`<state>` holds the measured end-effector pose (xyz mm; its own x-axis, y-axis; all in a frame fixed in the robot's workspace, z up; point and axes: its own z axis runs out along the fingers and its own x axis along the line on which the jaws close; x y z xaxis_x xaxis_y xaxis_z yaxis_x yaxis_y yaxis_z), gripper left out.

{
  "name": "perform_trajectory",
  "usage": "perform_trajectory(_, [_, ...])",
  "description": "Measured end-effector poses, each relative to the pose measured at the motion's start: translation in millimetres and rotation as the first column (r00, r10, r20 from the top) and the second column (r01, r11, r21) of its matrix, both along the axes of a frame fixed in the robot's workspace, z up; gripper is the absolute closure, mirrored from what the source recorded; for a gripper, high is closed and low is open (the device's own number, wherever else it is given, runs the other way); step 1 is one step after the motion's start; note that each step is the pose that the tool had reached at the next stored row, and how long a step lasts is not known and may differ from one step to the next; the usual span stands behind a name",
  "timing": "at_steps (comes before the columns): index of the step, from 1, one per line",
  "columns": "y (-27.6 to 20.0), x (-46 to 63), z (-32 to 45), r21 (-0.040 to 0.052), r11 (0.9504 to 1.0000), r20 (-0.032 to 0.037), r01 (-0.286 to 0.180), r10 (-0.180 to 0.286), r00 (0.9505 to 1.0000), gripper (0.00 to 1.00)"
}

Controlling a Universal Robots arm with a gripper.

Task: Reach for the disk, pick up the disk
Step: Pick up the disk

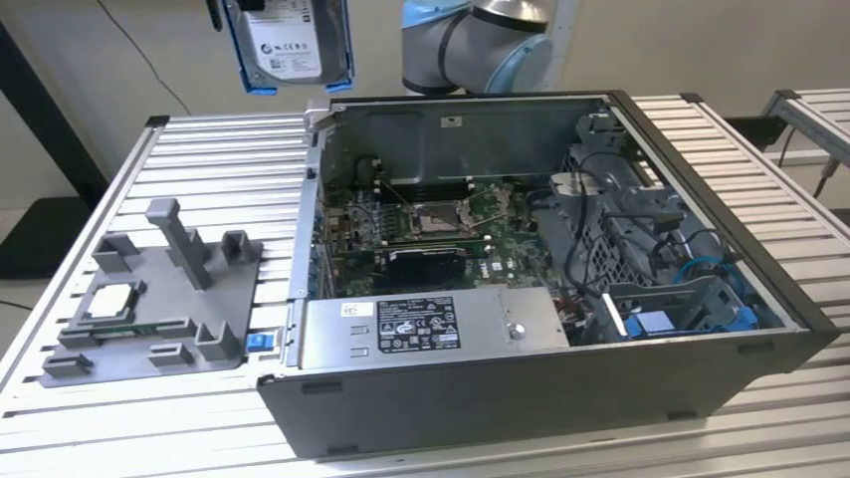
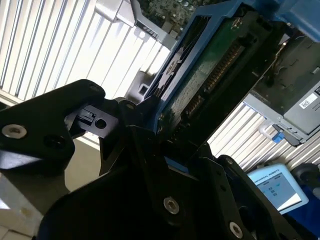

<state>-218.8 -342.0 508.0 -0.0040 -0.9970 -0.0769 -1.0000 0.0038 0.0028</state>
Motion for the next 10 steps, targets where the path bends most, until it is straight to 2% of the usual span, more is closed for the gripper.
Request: perform_trajectory(10, [0.0,32.5,-0.1,0.0000,1.0000,0.0000,0.000,0.000,1.0000,1.00])
